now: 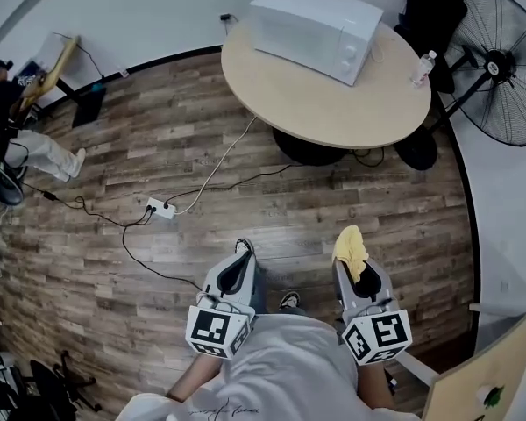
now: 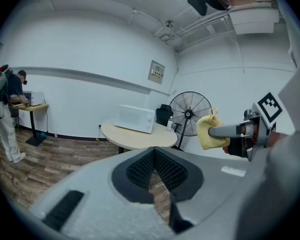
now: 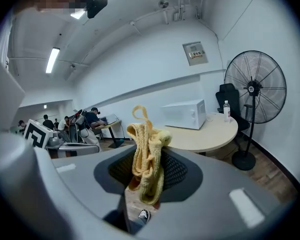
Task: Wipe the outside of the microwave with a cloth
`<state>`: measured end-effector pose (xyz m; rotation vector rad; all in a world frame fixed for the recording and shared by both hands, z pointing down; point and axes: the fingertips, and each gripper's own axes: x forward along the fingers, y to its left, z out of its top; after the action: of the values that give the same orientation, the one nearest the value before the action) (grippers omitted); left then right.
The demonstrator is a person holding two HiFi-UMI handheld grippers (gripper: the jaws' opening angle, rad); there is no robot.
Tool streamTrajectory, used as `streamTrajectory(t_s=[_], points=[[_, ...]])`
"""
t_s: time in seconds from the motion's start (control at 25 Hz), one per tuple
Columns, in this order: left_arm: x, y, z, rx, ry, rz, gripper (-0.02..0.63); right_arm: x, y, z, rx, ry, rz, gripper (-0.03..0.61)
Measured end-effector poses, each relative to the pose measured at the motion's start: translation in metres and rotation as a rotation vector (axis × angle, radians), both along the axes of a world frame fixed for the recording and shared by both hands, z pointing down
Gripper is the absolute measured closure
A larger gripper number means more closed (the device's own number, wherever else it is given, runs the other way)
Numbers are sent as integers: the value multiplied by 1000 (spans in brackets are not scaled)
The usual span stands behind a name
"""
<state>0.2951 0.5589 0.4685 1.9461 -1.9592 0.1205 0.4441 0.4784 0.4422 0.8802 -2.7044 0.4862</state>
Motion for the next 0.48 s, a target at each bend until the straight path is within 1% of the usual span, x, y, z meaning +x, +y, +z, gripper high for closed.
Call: streamTrajectory(t_s=[0.16,0.32,0.48], points=[[-35,-28,-2,-3,0,41,612,-45,-20,-4,7,13,-10,443],[-73,-56,-8,4,21,68,612,-87,-37,-10,19,47,-24,443],[-119,-78,-20,8,12,114,612,-134,-52,-18,11,34,3,443]])
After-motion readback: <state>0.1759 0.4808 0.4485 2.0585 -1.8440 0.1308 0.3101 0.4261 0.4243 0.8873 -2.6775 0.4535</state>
